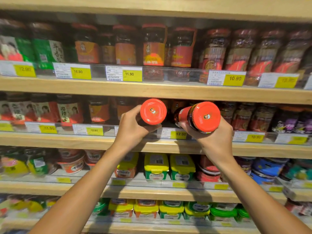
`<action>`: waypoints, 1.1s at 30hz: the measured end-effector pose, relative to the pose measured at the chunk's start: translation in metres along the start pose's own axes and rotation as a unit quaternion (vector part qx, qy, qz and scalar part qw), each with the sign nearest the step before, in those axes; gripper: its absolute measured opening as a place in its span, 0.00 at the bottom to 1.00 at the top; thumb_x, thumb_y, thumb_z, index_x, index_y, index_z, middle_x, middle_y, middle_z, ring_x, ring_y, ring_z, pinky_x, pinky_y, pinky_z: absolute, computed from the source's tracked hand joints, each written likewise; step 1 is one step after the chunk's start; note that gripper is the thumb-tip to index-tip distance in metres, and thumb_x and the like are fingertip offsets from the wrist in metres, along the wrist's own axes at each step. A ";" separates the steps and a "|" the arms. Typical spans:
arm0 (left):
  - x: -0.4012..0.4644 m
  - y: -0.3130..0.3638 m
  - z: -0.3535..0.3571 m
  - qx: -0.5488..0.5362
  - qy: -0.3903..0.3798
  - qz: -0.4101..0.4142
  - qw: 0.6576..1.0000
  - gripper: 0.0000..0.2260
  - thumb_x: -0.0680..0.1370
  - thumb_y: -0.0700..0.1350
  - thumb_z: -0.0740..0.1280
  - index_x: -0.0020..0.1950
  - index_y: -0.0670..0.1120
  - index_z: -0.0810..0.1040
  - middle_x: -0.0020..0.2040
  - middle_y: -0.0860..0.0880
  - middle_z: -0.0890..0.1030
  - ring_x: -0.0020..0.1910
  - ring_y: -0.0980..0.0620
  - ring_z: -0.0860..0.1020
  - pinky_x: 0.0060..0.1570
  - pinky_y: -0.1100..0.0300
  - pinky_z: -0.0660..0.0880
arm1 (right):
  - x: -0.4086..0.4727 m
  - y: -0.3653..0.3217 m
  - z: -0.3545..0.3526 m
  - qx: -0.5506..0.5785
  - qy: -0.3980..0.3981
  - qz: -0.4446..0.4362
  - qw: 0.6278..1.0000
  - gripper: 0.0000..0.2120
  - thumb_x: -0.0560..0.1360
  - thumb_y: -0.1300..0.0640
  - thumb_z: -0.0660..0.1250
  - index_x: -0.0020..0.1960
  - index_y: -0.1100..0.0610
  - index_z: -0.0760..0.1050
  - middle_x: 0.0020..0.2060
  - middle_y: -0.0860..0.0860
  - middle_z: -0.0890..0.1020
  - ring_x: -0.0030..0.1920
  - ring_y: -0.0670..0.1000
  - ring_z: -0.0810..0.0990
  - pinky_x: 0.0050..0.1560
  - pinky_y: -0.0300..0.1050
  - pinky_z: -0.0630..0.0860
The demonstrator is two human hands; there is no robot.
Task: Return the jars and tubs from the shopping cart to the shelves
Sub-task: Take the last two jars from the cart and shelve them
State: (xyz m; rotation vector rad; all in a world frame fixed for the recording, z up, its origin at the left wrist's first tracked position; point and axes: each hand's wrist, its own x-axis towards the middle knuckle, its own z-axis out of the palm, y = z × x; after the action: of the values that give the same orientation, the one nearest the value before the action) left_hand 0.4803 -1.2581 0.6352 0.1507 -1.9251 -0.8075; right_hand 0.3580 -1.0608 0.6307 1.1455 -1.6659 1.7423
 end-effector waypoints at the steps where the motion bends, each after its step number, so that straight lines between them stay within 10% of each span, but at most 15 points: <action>1: 0.000 0.000 0.000 0.004 -0.006 0.001 1.000 0.25 0.63 0.45 0.84 0.58 0.49 0.81 0.50 0.61 0.83 0.49 0.70 0.79 0.50 0.73 0.73 | 0.001 0.002 0.000 -0.002 -0.004 0.000 1.000 0.19 0.62 0.46 0.81 0.46 0.52 0.79 0.37 0.32 0.81 0.38 0.36 0.79 0.42 0.28 0.69; 14: 0.000 0.001 -0.012 0.035 -0.018 -0.014 0.999 0.25 0.64 0.47 0.83 0.59 0.47 0.81 0.51 0.54 0.84 0.51 0.58 0.81 0.51 0.65 0.76 | 0.020 0.023 0.017 -0.070 -0.079 0.013 0.994 0.23 0.63 0.48 0.83 0.54 0.54 0.81 0.44 0.42 0.84 0.46 0.38 0.81 0.45 0.27 0.71; 24: -0.004 0.005 -0.017 0.022 -0.017 -0.004 1.000 0.26 0.65 0.46 0.83 0.61 0.46 0.81 0.53 0.54 0.84 0.53 0.63 0.80 0.51 0.71 0.73 | 0.055 0.017 0.030 -0.204 -0.206 0.135 0.947 0.18 0.70 0.41 0.75 0.34 0.55 0.81 0.25 0.48 0.80 0.28 0.46 0.78 0.27 0.40 0.71; 33: -0.007 0.008 -0.017 0.012 -0.009 -0.004 1.000 0.26 0.65 0.45 0.82 0.61 0.49 0.80 0.52 0.62 0.81 0.51 0.71 0.78 0.50 0.76 0.71 | 0.059 0.010 0.046 -0.275 -0.219 0.168 0.921 0.34 0.74 0.34 0.67 0.66 0.61 0.70 0.56 0.60 0.80 0.54 0.61 0.79 0.47 0.44 0.72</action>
State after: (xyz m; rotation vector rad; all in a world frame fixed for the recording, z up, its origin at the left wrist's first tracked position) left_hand 0.5000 -1.2570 0.6391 0.1652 -1.9532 -0.7932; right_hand 0.3292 -1.1187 0.6694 1.0601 -2.5402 1.0877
